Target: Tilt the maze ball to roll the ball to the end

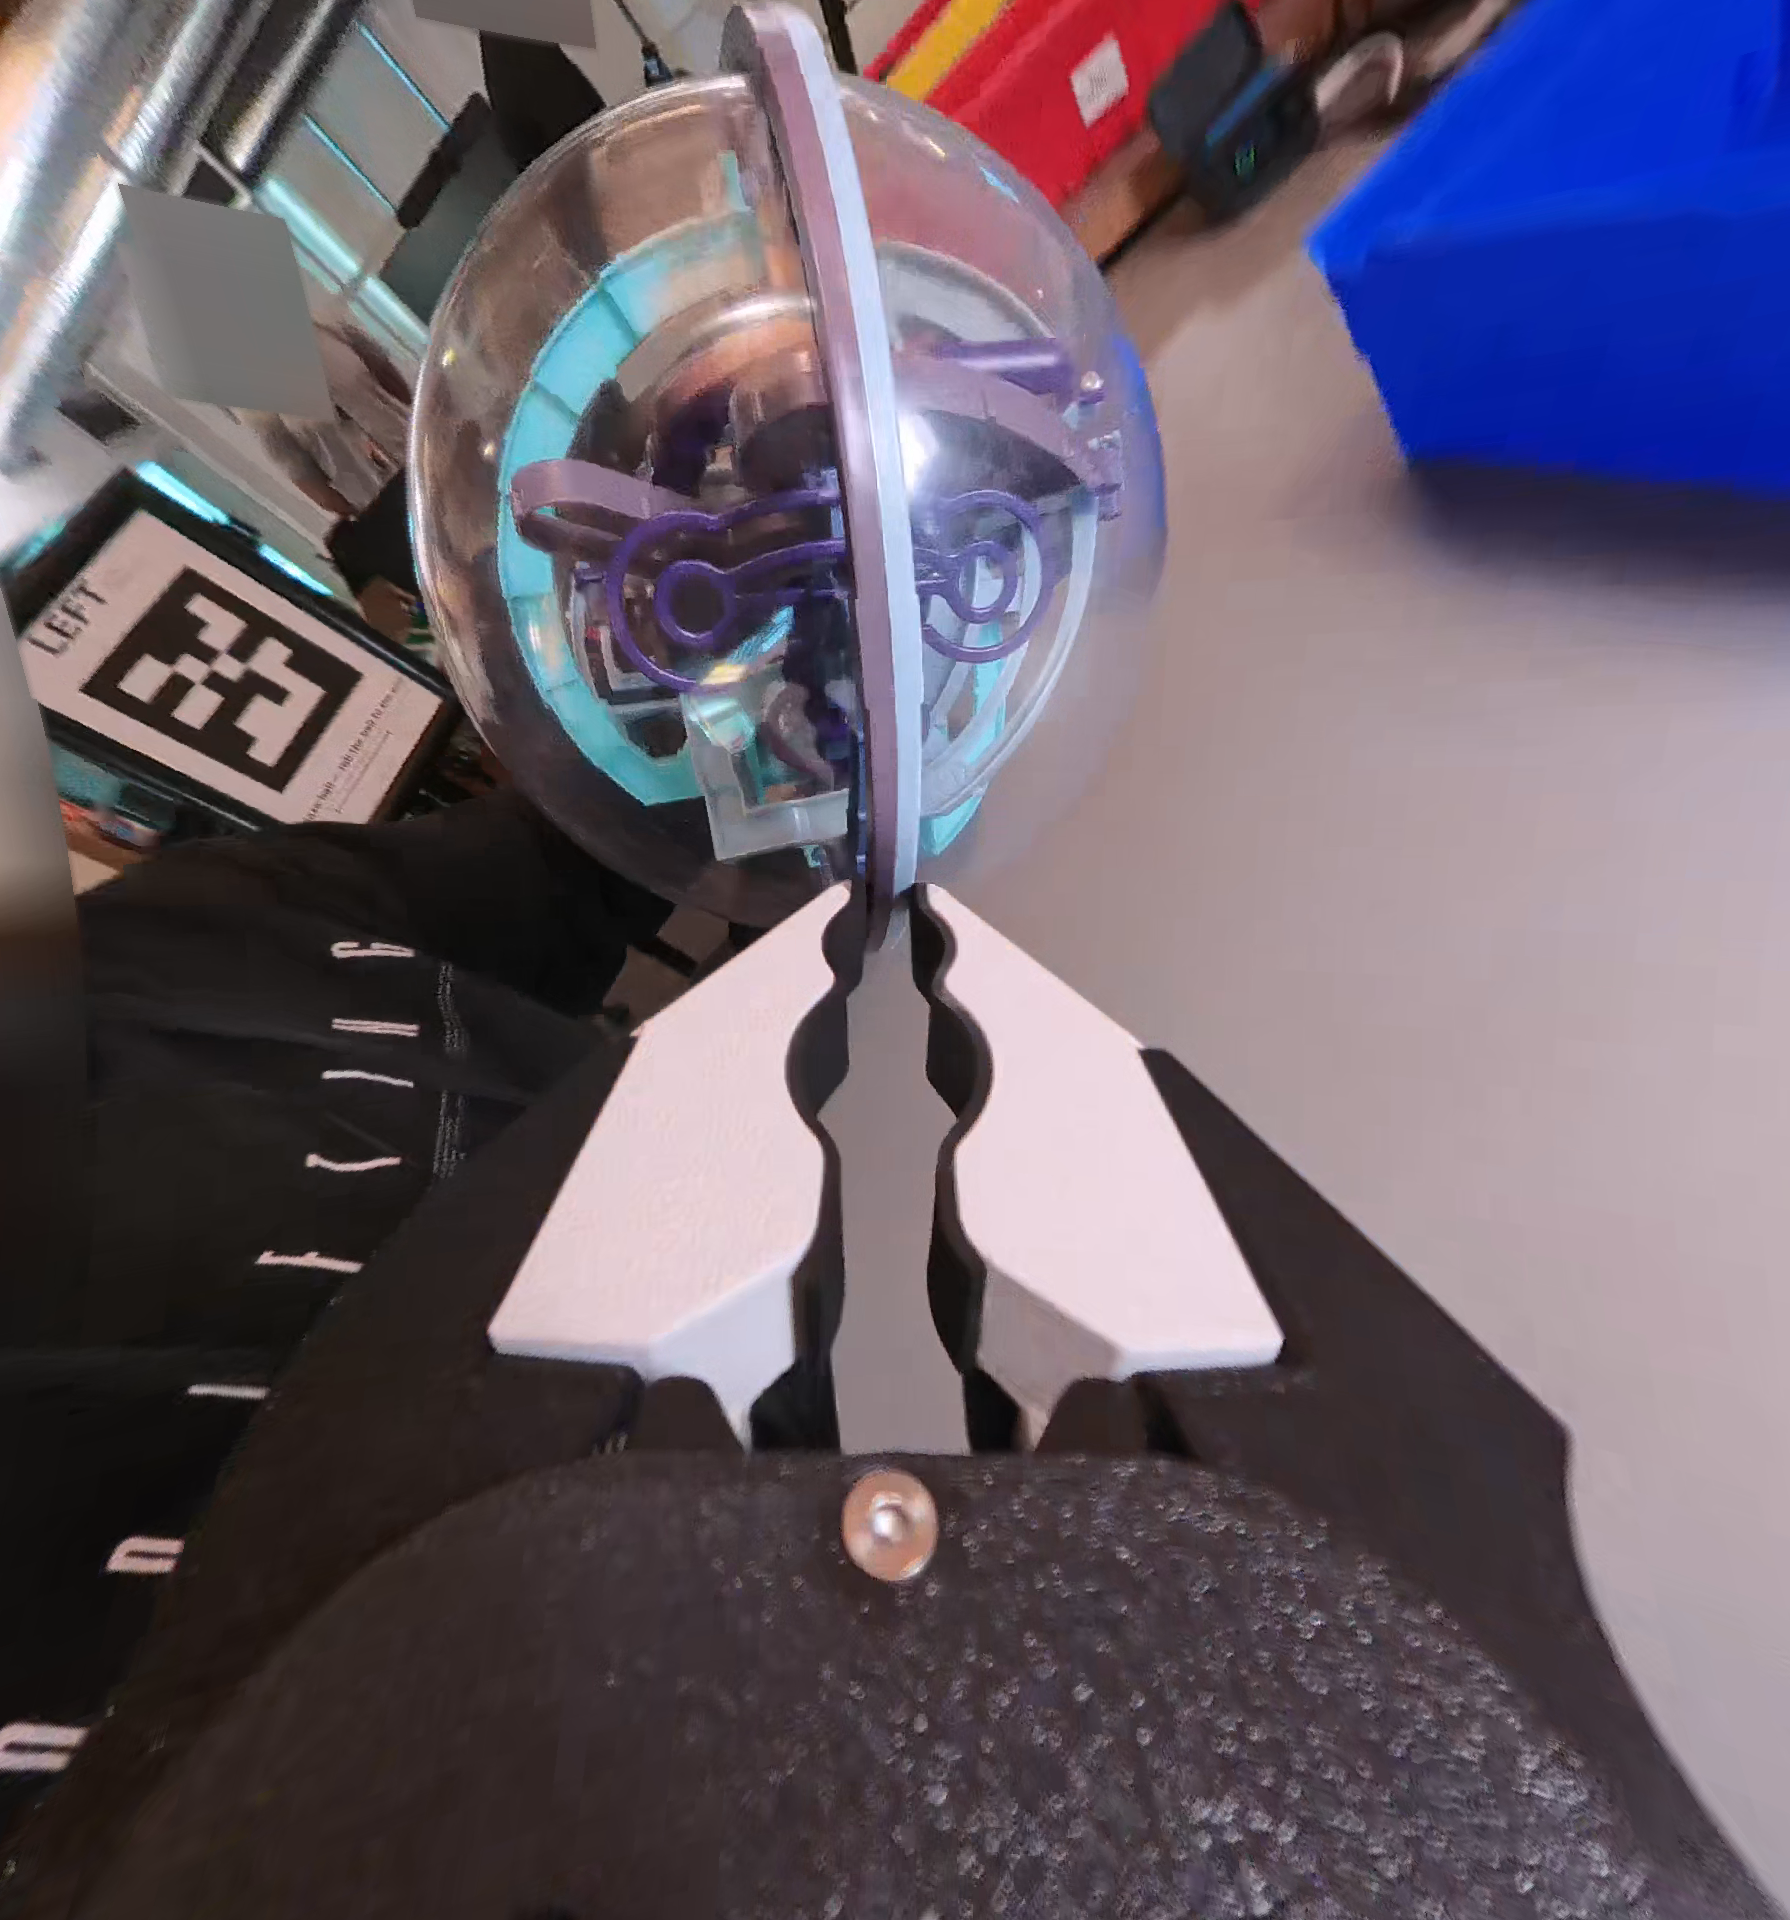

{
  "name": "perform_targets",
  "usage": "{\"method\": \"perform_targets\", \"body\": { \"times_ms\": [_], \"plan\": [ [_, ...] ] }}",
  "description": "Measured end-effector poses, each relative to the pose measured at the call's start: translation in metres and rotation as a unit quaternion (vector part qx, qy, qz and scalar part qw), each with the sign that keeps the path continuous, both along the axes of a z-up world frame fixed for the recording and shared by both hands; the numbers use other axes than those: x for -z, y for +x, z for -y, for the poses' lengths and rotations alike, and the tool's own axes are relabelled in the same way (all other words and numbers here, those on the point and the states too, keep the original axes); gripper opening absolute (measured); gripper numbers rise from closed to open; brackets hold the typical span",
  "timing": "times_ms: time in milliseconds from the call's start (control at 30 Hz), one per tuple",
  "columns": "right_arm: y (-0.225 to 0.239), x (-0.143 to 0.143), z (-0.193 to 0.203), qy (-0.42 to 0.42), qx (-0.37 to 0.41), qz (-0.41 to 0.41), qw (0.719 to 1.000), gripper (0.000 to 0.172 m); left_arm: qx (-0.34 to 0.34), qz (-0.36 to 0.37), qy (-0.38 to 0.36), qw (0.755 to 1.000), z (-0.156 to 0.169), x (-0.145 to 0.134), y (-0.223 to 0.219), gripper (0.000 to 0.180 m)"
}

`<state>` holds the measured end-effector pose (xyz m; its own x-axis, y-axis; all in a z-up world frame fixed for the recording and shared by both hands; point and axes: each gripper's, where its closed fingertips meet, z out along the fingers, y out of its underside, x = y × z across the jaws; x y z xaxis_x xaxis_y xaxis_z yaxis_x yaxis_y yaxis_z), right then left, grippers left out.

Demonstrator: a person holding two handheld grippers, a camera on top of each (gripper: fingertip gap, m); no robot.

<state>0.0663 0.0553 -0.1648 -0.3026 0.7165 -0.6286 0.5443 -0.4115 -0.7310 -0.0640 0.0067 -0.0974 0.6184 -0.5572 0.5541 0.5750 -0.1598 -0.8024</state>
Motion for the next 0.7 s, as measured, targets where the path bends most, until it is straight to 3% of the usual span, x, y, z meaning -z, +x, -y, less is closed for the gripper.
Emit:
{"method": "perform_targets", "body": {
  "times_ms": [133, 267, 367, 567, 700],
  "plan": [
    [0.008, 0.060, 0.003, -0.077, -0.007, 0.069, 0.995, 0.005, 0.022, 0.030, -0.103, 0.994, -0.006, 0.071, 0.002, 0.005],
    [0.013, 0.090, 0.001, -0.117, -0.006, 0.106, 0.987, 0.005, 0.040, 0.047, -0.170, 0.984, -0.006, 0.112, 0.004, 0.006],
    [0.009, 0.097, -0.005, -0.127, -0.004, 0.109, 0.986, 0.005, 0.039, 0.055, -0.193, 0.979, -0.009, 0.129, 0.000, 0.006],
    [-0.005, 0.086, -0.023, -0.116, 0.018, 0.061, 0.991, 0.006, 0.021, 0.066, -0.206, 0.976, -0.014, 0.138, -0.013, 0.006],
    [-0.013, 0.074, -0.034, -0.027, 0.041, -0.003, 0.999, 0.033, 0.015, 0.044, -0.201, 0.979, -0.014, 0.137, -0.014, 0.006]
  ]
}}
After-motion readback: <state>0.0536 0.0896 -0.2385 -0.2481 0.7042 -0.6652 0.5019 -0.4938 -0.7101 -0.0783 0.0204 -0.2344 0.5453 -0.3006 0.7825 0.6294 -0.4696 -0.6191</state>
